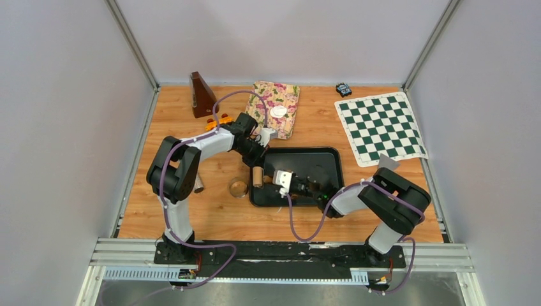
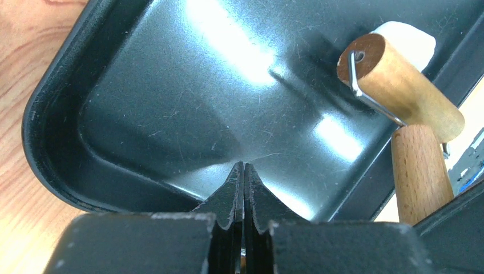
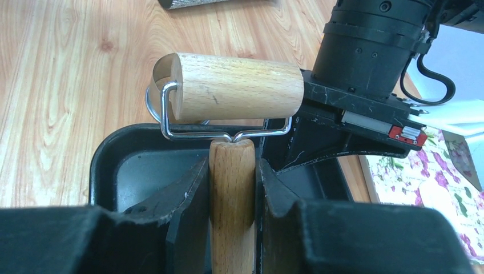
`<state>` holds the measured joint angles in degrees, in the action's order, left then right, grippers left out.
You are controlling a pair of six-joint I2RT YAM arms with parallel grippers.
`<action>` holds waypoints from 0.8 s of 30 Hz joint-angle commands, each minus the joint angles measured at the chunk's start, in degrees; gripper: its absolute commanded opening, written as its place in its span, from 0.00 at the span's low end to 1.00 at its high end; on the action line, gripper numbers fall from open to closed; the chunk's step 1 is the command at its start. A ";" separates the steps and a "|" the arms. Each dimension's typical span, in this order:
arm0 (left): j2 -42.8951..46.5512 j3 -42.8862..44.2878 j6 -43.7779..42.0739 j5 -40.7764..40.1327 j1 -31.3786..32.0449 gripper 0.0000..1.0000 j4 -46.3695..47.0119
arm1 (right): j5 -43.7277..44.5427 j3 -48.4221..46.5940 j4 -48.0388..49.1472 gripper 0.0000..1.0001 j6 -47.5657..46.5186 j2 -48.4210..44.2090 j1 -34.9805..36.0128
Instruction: Roll out the dumpling wrappers from the dough
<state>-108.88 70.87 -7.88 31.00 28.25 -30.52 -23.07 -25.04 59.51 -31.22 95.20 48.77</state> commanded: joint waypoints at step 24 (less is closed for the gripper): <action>0.88 0.72 -1.71 1.66 0.31 0.00 -0.68 | -6.08 -0.61 1.56 0.00 -2.90 -0.16 -2.55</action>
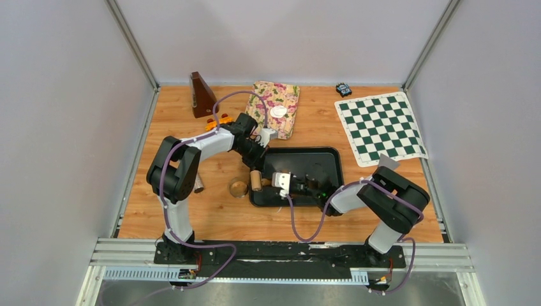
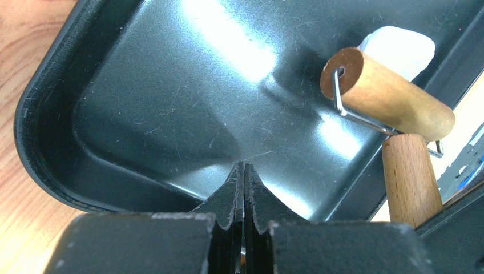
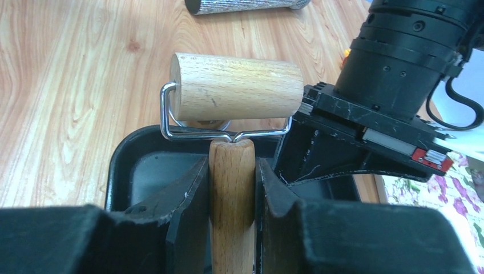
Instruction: Roll out the dumpling wrappers from the dough
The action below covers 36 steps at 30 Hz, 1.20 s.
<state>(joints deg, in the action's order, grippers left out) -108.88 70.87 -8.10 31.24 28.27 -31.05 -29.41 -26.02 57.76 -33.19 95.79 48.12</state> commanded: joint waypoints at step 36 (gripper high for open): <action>1.56 0.76 -1.43 1.96 0.29 0.00 -0.20 | -12.72 -1.05 -9.14 0.00 11.90 -6.27 -13.57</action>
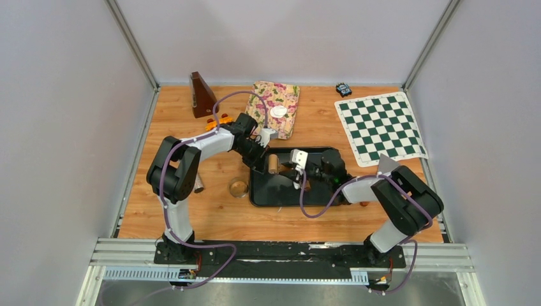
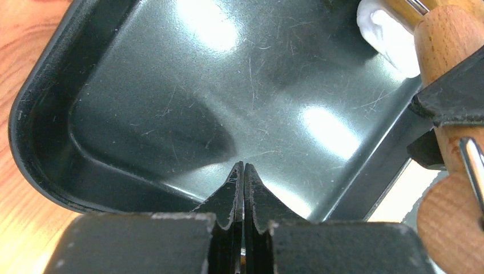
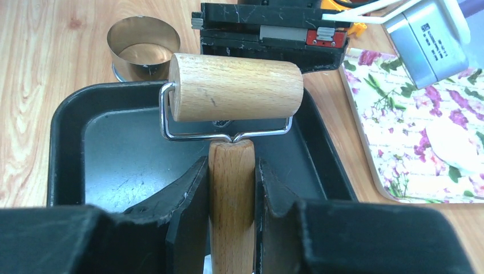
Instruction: Roll out the dumpling wrappers from the dough
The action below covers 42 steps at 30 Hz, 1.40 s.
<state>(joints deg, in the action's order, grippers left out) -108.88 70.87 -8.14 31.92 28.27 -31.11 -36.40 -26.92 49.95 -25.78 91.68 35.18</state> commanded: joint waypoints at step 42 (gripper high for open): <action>2.46 1.23 -1.73 -0.28 0.29 0.00 -0.58 | -9.54 -6.17 -8.67 0.00 5.61 0.22 5.42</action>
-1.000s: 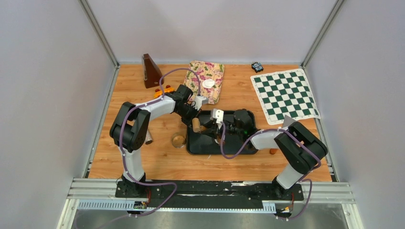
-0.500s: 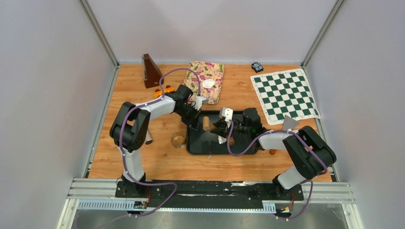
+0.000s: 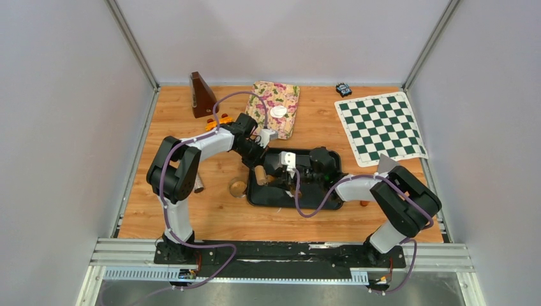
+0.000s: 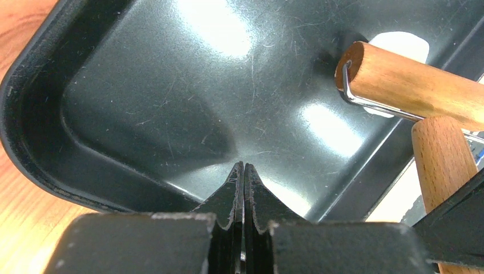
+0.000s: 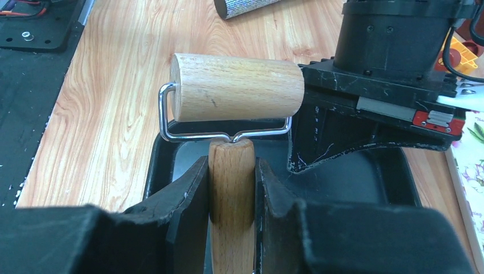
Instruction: Roll out the dumpling wrappers from the dough
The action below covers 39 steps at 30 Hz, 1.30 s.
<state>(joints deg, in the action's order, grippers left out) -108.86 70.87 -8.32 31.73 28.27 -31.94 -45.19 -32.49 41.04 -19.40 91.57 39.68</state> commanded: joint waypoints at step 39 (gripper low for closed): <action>1.50 5.42 -7.67 4.16 -1.11 0.00 -7.31 | -17.36 -2.67 -27.48 0.00 -47.10 -4.58 -8.67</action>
<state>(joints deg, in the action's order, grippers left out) -108.71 75.07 -14.41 34.63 27.29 -38.96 -66.87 -36.29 0.75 -74.04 88.95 29.58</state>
